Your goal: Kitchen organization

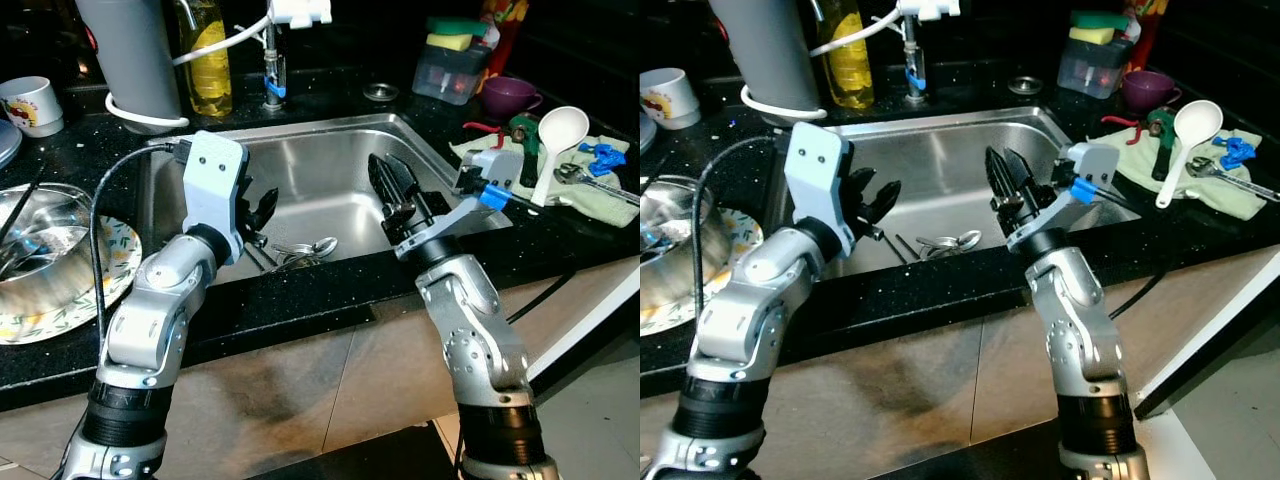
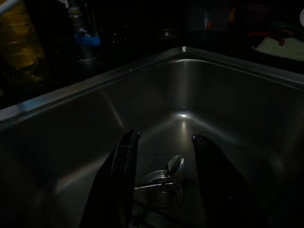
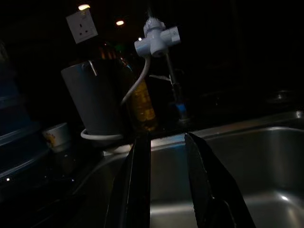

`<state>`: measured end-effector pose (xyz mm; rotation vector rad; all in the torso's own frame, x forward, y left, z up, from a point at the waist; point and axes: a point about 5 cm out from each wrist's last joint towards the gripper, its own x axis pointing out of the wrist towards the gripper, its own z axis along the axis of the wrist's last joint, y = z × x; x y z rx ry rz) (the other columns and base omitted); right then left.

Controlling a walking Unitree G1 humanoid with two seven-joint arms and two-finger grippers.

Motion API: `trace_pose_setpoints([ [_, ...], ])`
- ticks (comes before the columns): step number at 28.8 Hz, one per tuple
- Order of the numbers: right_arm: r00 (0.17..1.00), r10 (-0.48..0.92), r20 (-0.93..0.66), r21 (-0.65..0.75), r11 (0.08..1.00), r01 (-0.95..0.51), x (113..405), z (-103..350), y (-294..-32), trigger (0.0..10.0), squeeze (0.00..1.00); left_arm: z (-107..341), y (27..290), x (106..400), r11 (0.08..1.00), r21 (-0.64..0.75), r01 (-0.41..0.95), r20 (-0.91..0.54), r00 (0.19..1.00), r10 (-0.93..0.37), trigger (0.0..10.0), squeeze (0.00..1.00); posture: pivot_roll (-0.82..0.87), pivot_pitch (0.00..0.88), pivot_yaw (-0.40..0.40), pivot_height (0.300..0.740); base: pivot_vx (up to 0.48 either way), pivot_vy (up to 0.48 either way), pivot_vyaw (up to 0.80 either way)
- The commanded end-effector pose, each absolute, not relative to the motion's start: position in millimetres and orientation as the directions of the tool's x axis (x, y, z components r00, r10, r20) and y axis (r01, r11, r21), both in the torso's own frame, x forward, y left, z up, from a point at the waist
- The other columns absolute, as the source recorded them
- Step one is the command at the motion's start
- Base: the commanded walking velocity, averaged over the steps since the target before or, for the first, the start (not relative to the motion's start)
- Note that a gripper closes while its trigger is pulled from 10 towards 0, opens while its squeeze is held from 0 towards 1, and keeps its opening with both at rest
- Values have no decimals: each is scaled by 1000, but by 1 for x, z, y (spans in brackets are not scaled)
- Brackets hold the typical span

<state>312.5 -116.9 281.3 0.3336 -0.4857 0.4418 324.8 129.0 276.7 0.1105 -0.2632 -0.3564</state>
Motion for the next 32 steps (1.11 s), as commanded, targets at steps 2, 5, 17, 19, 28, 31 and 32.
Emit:
trace_pose_setpoints([
  [2,805,339,487,208,850,-484,309,278,-115,10000,0,275,126,321,925,135,355,236,895,-378,10000,0,-39,186,-19,740,0,0,0],
  [5,811,346,471,206,851,-482,308,276,-115,10000,0,274,126,321,925,134,356,232,896,-378,10000,0,-41,186,-21,740,0,0,0],
  [17,830,359,426,217,851,-479,301,274,-114,10000,0,273,127,319,925,135,356,232,896,-379,10000,0,-45,180,-25,740,-20,0,0],
  [19,831,360,423,217,851,-479,301,274,-114,10000,0,273,127,319,924,135,357,232,896,-379,10000,0,-45,180,-25,740,-253,0,0],
  [28,835,368,408,221,848,-482,299,273,-113,10000,0,273,127,318,925,136,355,232,896,-378,10000,0,-45,178,-27,740,-305,0,0],
  [31,835,370,407,222,847,-483,299,273,-113,10000,0,273,127,318,925,138,355,233,896,-379,10000,0,-45,178,-27,740,-330,0,0],
  [32,835,370,407,222,847,-484,299,273,-113,10000,0,273,127,318,925,138,355,233,896,-379,10000,0,-45,174,-28,740,-330,0,0],
])
